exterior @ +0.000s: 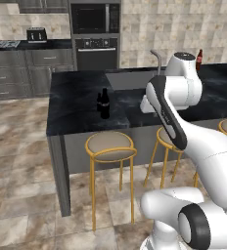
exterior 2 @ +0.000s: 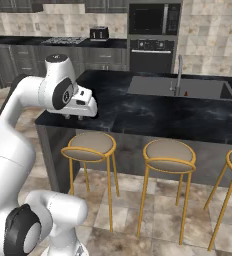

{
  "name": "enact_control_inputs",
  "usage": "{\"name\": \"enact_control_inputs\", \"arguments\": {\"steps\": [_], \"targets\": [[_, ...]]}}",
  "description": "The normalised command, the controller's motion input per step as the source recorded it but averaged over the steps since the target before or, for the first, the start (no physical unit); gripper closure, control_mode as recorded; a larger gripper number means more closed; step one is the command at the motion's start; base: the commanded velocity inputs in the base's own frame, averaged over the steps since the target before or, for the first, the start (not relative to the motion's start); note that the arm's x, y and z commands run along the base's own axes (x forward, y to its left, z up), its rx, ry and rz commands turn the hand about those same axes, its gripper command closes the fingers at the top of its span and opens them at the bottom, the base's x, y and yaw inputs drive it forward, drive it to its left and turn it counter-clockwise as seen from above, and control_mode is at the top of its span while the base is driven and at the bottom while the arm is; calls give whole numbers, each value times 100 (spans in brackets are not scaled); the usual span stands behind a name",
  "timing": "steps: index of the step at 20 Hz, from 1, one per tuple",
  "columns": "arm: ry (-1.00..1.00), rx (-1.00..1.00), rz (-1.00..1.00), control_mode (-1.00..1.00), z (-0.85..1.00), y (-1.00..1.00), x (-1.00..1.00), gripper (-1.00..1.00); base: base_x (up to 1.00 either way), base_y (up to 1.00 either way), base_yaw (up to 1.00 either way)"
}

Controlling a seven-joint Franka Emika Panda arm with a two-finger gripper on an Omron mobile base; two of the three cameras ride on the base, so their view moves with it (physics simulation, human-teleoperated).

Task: Place the large bottle from the dining counter next to the other large bottle outside the sink, and place the small bottle from the dining counter next to the other small bottle inside the sink.

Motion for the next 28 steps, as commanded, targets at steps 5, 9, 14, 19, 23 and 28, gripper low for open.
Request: {"name": "enact_control_inputs", "arguments": {"steps": [5,9,14,19,23,28], "targets": [[0,0,0,100,0,0,0,-100,10,0,0],[0,0,0,100,0,0,0,-100,31,0,0],[0,0,0,100,0,0,0,-100,44,0,0],[0,0,0,100,0,0,0,-100,46,0,0],[0,0,0,100,0,0,0,-100,46,0,0],[0,0,0,100,0,0,0,-100,45,0,0]]}}
